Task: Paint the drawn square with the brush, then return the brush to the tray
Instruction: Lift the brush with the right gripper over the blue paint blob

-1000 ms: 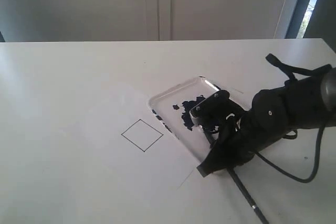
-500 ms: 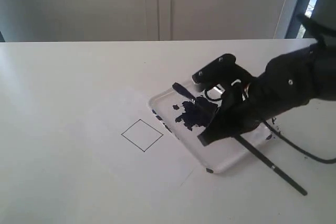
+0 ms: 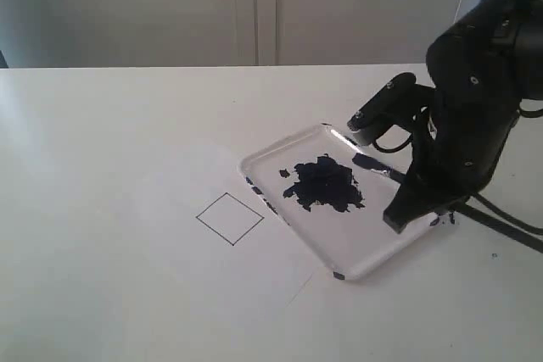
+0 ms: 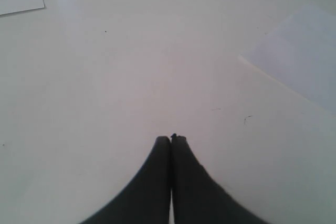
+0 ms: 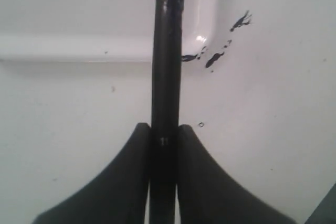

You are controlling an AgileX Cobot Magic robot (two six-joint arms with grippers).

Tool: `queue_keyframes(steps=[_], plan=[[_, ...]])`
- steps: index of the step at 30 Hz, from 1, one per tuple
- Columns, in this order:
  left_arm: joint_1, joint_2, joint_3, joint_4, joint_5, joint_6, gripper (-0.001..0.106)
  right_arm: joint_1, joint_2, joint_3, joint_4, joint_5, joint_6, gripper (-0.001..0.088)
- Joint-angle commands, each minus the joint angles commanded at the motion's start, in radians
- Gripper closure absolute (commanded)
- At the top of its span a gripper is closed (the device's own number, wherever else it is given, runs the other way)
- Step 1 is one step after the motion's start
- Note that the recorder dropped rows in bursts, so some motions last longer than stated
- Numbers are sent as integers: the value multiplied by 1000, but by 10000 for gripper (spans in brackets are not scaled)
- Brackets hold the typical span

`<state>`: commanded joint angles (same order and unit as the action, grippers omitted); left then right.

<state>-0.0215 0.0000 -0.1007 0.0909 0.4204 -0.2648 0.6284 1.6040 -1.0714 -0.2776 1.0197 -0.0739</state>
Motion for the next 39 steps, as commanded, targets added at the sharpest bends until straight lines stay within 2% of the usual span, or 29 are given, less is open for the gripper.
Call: queue_keyframes(steps=[8, 14, 17, 23, 31, 34, 37, 39], plan=[[0, 0, 0, 0, 0, 0, 1053, 0, 66, -22, 110, 28, -64, 868], [0, 0, 0, 0, 0, 0, 1053, 0, 98, -96, 109, 23, -62, 868], [0, 0, 0, 0, 0, 0, 1053, 0, 171, -130, 90, 16, -55, 868], [0, 0, 0, 0, 0, 0, 1053, 0, 228, -154, -34, -13, 36, 868], [0, 0, 0, 0, 0, 0, 1053, 0, 236, -154, 65, 6, -36, 868], [0, 0, 0, 0, 0, 0, 1053, 0, 236, -154, 29, -3, -16, 868], [0, 0, 0, 0, 0, 0, 1053, 0, 236, -154, -79, -32, 116, 868], [0, 0, 0, 0, 0, 0, 1053, 0, 236, -154, -103, -34, 150, 868]])
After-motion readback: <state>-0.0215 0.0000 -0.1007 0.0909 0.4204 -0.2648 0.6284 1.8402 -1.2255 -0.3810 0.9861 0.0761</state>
